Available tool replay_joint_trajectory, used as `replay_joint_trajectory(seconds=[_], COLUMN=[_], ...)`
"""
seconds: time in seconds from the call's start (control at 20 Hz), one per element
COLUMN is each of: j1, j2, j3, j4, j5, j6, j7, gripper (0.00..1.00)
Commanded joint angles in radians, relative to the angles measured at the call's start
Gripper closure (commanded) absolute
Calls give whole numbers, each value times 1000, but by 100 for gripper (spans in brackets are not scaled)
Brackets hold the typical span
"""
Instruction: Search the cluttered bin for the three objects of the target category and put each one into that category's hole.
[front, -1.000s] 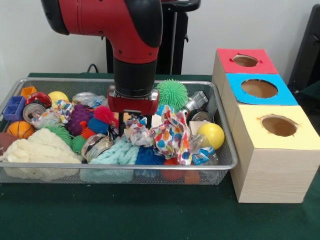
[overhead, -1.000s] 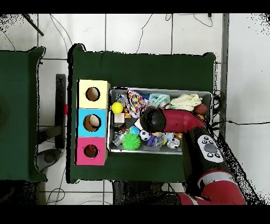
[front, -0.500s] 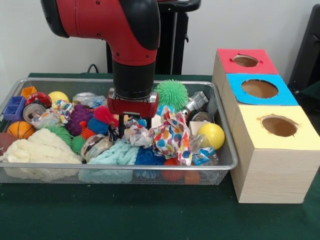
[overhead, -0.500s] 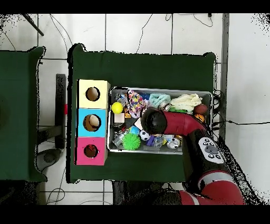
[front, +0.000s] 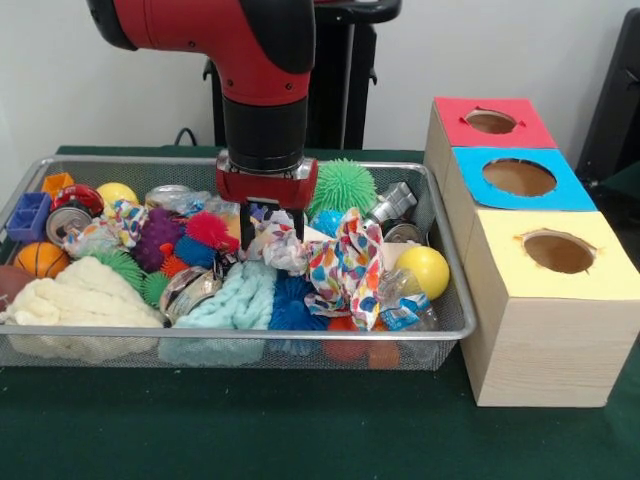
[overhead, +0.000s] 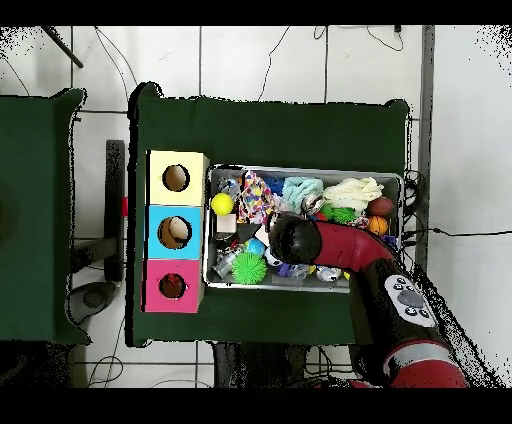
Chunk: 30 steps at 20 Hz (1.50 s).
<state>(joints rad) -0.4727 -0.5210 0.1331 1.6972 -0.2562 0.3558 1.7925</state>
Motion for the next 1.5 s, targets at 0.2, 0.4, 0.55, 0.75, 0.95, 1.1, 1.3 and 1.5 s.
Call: replay_joint_trajectory(seconds=[0.2, 0.4, 0.55, 0.75, 0.95, 1.1, 1.3, 1.5], j1=[39, 62, 84, 99, 131, 158, 172, 174], j2=[235, 246, 208, 180, 164, 146, 130, 126], j3=[-22, -30, -39, -36, -42, -50, -45, -34], j4=[7, 45, 86, 137, 164, 189, 217, 234], j5=[-18, 30, 72, 118, 164, 200, 242, 269], j6=[-174, -222, -195, -190, -192, -196, -188, -200], j7=[164, 210, 223, 235, 244, 259, 258, 249], gripper=[0, 0, 0, 0, 0, 0, 0, 0])
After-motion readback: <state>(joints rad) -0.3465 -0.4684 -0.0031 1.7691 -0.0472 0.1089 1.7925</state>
